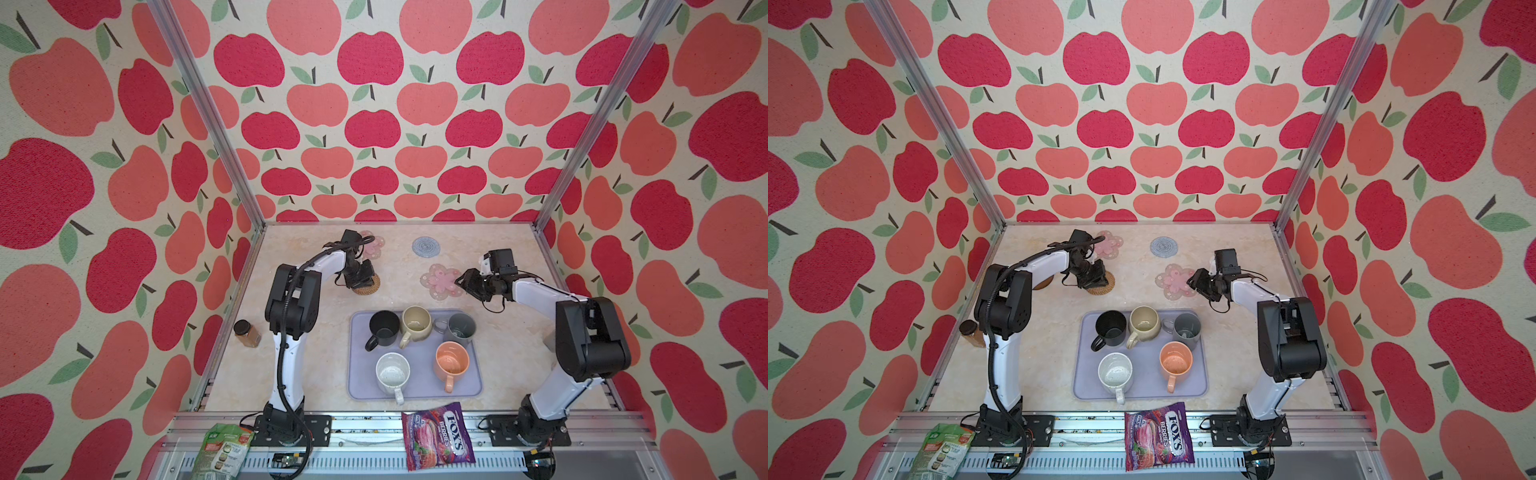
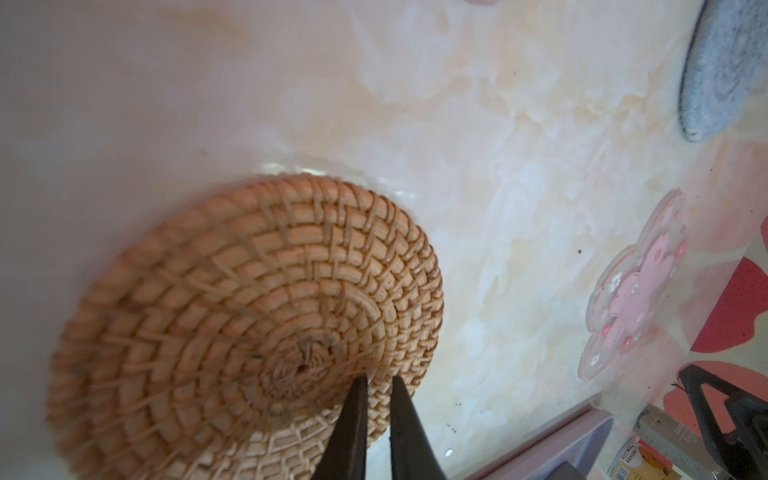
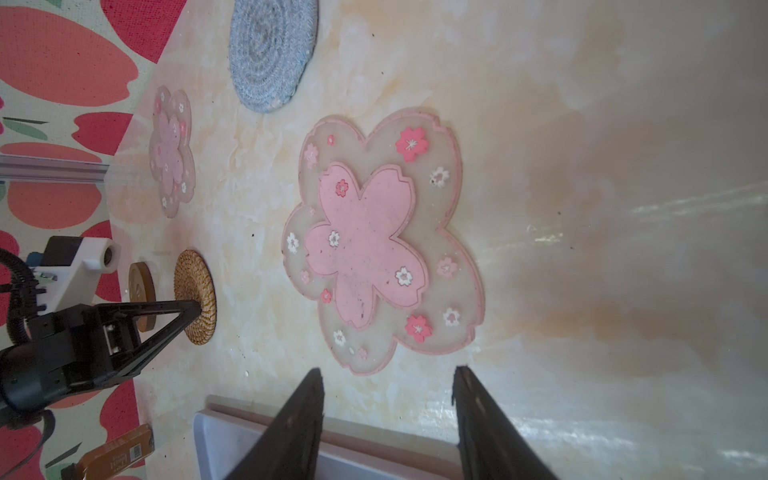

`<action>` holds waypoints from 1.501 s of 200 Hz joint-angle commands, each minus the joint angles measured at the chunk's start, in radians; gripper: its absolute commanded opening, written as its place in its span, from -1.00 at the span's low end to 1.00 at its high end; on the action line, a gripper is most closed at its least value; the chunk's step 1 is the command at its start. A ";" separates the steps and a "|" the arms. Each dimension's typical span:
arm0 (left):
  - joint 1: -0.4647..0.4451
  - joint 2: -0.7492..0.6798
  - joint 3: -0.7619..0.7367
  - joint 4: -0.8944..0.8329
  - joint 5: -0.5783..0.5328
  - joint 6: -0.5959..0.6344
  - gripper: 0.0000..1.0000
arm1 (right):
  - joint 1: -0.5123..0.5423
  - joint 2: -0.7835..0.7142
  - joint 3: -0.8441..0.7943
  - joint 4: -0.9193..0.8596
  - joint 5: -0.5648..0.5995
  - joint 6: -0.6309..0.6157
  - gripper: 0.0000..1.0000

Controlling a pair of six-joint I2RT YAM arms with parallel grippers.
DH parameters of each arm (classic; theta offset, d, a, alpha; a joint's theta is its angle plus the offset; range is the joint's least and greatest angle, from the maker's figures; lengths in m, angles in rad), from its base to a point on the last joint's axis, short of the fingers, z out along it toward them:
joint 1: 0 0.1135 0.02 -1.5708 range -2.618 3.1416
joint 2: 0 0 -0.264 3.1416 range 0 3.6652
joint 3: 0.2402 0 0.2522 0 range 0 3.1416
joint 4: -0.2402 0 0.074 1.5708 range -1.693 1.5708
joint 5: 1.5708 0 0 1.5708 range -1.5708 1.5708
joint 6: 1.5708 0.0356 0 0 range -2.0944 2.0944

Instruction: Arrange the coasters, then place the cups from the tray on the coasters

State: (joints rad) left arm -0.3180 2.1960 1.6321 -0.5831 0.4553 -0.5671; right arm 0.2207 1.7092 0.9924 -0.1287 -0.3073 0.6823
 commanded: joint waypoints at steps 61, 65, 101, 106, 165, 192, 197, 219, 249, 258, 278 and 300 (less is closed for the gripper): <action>-0.085 0.154 0.117 -0.032 0.098 -0.062 -0.70 | -0.022 -0.025 -0.039 -0.015 0.027 0.016 0.06; -0.087 0.157 0.120 -0.032 0.100 -0.062 -0.70 | -0.024 -0.026 -0.042 -0.014 0.028 0.016 0.06; -0.100 0.182 0.147 -0.039 0.133 -0.061 -0.69 | -0.035 -0.026 -0.055 -0.007 0.028 0.026 0.07; -0.102 0.185 0.151 -0.039 0.137 -0.062 -0.69 | -0.037 -0.026 -0.056 -0.006 0.028 0.027 0.07; -0.136 0.214 0.190 -0.064 0.146 -0.057 -0.69 | -0.040 -0.025 -0.063 0.000 0.028 0.035 0.07; -0.131 0.203 0.181 -0.068 0.130 -0.059 -0.69 | -0.044 -0.026 -0.066 -0.002 0.029 0.035 0.08; -0.130 0.200 0.180 -0.071 0.123 -0.057 -0.69 | -0.044 -0.026 -0.063 -0.003 0.030 0.035 0.07; -0.118 0.194 0.175 -0.072 0.112 -0.059 -0.68 | -0.049 -0.029 -0.065 -0.005 0.034 0.037 0.08; -0.105 0.189 0.175 -0.050 0.139 -0.056 -0.67 | -0.055 -0.031 -0.068 -0.009 0.036 0.037 0.08; -0.102 0.182 0.171 -0.026 0.167 -0.056 -0.66 | -0.057 -0.031 -0.069 -0.011 0.039 0.037 0.08; -0.099 0.162 0.192 0.001 0.240 -0.042 -0.58 | -0.061 -0.031 -0.072 -0.011 0.039 0.036 0.08; -0.096 0.122 0.236 -0.024 0.216 -0.015 -0.55 | -0.063 -0.029 -0.068 -0.011 0.038 0.037 0.08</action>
State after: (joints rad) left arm -0.4252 2.3508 1.8263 -0.5682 0.6762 -0.6113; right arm 0.1669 1.7088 0.9363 -0.1287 -0.2790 0.7090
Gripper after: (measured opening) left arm 0.220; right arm 0.539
